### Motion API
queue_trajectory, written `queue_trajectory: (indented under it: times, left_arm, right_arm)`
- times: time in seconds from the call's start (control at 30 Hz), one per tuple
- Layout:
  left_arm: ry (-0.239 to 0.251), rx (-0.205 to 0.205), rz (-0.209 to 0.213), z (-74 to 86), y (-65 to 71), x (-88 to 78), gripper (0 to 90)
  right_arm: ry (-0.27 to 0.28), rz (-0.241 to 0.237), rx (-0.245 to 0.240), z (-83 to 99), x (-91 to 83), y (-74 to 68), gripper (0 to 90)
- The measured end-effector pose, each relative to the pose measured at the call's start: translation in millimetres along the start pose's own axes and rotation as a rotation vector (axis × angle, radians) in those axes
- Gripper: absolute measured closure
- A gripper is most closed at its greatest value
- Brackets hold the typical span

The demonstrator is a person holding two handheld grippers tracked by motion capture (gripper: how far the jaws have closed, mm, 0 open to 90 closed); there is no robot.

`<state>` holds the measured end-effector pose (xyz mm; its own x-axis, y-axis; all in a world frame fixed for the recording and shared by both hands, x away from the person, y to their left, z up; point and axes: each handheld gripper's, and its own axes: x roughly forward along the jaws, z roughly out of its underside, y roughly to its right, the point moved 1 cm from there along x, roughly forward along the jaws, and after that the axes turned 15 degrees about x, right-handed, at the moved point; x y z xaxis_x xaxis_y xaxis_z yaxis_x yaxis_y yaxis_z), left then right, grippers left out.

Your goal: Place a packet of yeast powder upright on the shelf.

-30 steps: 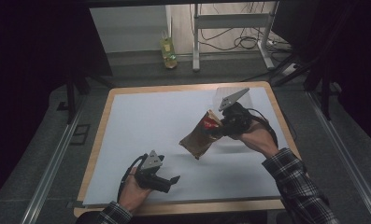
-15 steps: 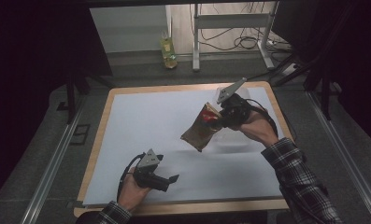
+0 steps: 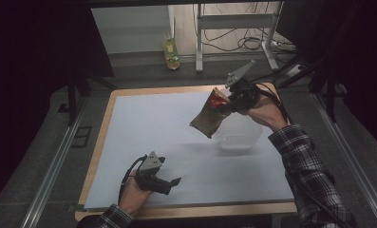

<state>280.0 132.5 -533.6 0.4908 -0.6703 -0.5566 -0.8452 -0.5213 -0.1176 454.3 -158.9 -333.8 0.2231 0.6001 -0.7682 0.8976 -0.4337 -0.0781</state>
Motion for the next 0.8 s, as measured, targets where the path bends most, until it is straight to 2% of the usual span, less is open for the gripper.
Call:
queue_trajectory:
  times: [0.17,0.2,0.47,0.8]
  left_arm:
    - [0.000,0.003,0.000,0.3,-0.2,0.0,1.8]
    - [0.000,0.004,0.000,0.3,-0.4,-0.2,1.8]
    - [-0.003,0.010,0.002,0.3,-0.5,-0.6,1.8]
    - [-0.004,0.008,0.002,0.4,-1.1,-0.9,1.8]
  right_arm:
    - [-0.004,0.019,-0.016,-4.0,-3.6,9.7,76.4]
    - [-0.005,0.033,-0.028,-5.4,-5.9,15.1,76.4]
    - [-0.012,0.069,-0.026,-8.0,-12.9,32.1,76.4]
    - [-0.042,0.133,-0.049,-10.0,-28.4,56.7,76.5]
